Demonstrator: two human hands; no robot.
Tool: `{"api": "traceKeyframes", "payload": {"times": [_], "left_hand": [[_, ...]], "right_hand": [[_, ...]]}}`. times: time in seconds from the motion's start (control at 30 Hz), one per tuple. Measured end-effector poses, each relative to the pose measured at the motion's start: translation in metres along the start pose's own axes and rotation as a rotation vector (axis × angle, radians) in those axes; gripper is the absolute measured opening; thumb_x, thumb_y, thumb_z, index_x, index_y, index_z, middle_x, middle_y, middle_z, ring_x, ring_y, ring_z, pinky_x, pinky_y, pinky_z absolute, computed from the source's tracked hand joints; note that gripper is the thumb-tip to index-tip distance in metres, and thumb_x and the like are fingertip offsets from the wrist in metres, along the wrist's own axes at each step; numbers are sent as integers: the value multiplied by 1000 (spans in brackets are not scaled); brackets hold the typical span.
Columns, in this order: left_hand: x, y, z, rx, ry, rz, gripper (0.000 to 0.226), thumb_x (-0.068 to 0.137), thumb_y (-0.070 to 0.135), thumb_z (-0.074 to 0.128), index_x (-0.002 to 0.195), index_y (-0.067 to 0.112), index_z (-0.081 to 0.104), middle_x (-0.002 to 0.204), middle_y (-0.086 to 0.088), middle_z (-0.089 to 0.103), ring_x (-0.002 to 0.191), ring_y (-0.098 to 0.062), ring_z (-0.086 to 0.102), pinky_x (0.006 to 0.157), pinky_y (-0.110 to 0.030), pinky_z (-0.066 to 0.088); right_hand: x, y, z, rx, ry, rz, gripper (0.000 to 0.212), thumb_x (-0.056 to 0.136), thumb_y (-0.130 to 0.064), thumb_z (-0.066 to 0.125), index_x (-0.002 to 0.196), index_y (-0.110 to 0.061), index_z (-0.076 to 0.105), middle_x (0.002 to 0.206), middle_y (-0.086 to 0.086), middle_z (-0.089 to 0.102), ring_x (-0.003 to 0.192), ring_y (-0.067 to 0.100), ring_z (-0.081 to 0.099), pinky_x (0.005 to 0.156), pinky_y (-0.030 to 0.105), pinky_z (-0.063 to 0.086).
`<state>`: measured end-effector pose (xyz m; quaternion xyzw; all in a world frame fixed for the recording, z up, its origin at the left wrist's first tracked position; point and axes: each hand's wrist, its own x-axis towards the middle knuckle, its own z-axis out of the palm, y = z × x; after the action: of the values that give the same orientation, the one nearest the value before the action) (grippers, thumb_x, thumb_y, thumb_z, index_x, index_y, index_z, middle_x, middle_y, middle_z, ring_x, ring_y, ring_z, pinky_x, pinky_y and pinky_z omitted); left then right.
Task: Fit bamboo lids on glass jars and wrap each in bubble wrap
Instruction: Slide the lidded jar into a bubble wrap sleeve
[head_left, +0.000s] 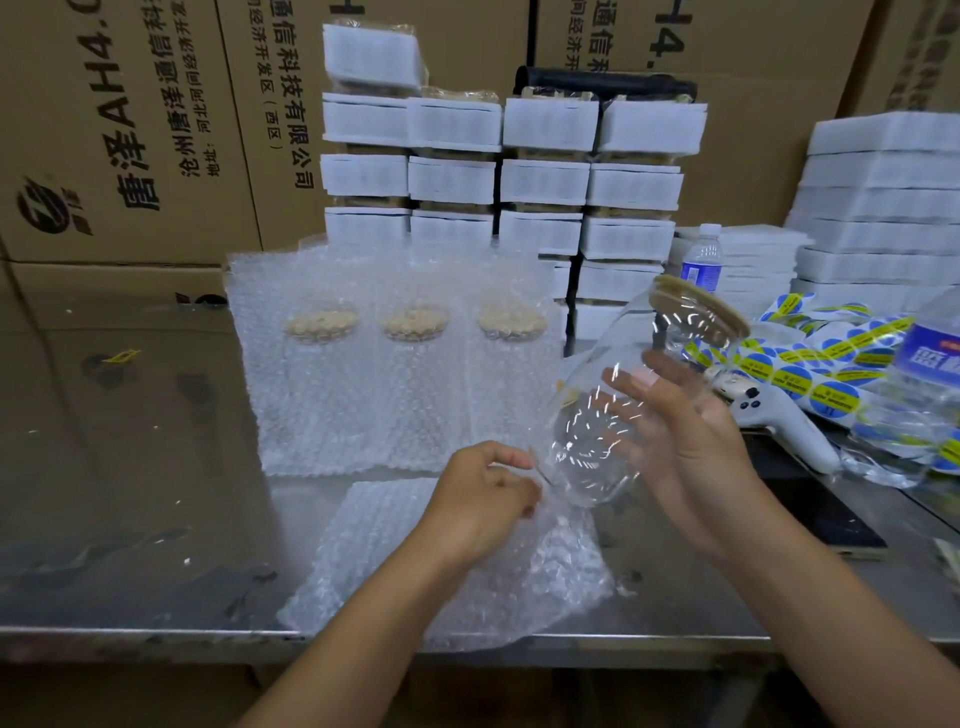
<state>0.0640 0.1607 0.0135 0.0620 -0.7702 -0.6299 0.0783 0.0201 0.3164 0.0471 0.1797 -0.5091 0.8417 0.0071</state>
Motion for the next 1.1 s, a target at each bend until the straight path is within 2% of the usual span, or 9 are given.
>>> {"api": "traceKeyframes", "payload": {"times": [0.27, 0.47, 0.53, 0.6, 0.7, 0.77, 0.87, 0.97, 1.1], "left_hand": [[0, 6, -35, -209, -23, 76, 18, 92, 9, 59, 106, 20, 64, 69, 7, 68, 63, 1, 61, 67, -18, 45], [-4, 13, -37, -322, 4, 195, 17, 91, 12, 59, 102, 25, 64, 79, 6, 71, 83, -5, 66, 80, -24, 44], [-10, 14, -39, -321, 28, 244, 21, 87, 26, 64, 107, 28, 61, 89, 5, 73, 93, -8, 67, 83, -24, 46], [-17, 12, -42, -255, 29, 307, 47, 74, 47, 70, 117, 37, 53, 104, 12, 70, 103, -1, 64, 84, -17, 48], [-28, 4, -42, -14, -35, 414, 95, 55, 60, 80, 134, 54, 26, 127, 32, 49, 120, 17, 43, 92, -2, 37], [-31, -2, -37, 248, -52, 508, 118, 52, 57, 84, 133, 67, -1, 134, 52, 16, 126, 29, 17, 97, 5, 21], [-29, -4, -27, 645, 82, 688, 126, 70, 45, 79, 125, 63, -33, 132, 52, -22, 125, 29, -15, 114, -13, 5], [-26, -5, -23, 654, 228, 762, 119, 76, 42, 75, 130, 50, -30, 141, 38, -12, 130, 24, -10, 111, -9, 6], [-26, 1, -26, 472, 265, 701, 117, 72, 53, 74, 128, 61, -28, 147, 30, 15, 134, 11, 16, 103, -12, 24]], "right_hand": [[-4, -1, 6, -95, -46, -25, 35, 54, -31, 69, 88, -26, 70, 85, -3, 73, 79, 12, 71, 60, 20, 54], [-9, 5, 22, -238, -36, -28, 68, 46, -35, 74, 110, -24, 53, 108, 7, 68, 88, 10, 69, 67, 14, 49], [-10, 5, 28, -279, -8, -51, 74, 44, -39, 75, 112, -23, 52, 109, 7, 68, 82, 5, 69, 66, 12, 48], [-10, 5, 35, -283, 40, -70, 84, 38, -45, 76, 114, -20, 50, 110, 8, 68, 84, 7, 68, 71, 17, 48], [-10, 9, 42, -285, 105, -90, 91, 35, -45, 85, 114, -19, 48, 109, 10, 68, 87, 10, 68, 73, 20, 46], [-11, 13, 47, -328, 141, -80, 93, 39, -46, 92, 116, -19, 47, 109, 7, 68, 92, 10, 68, 72, 21, 46], [-15, 19, 57, -351, 176, -65, 99, 37, -59, 86, 119, -18, 48, 109, 4, 69, 96, 12, 68, 74, 25, 52], [-22, 22, 66, -360, 176, -97, 98, 32, -69, 76, 113, -24, 45, 108, -1, 67, 95, 3, 65, 59, 3, 44], [-27, 18, 73, -488, 76, -93, 89, 38, -79, 56, 111, -29, 46, 102, -16, 62, 89, -14, 57, 59, -2, 39]]}}
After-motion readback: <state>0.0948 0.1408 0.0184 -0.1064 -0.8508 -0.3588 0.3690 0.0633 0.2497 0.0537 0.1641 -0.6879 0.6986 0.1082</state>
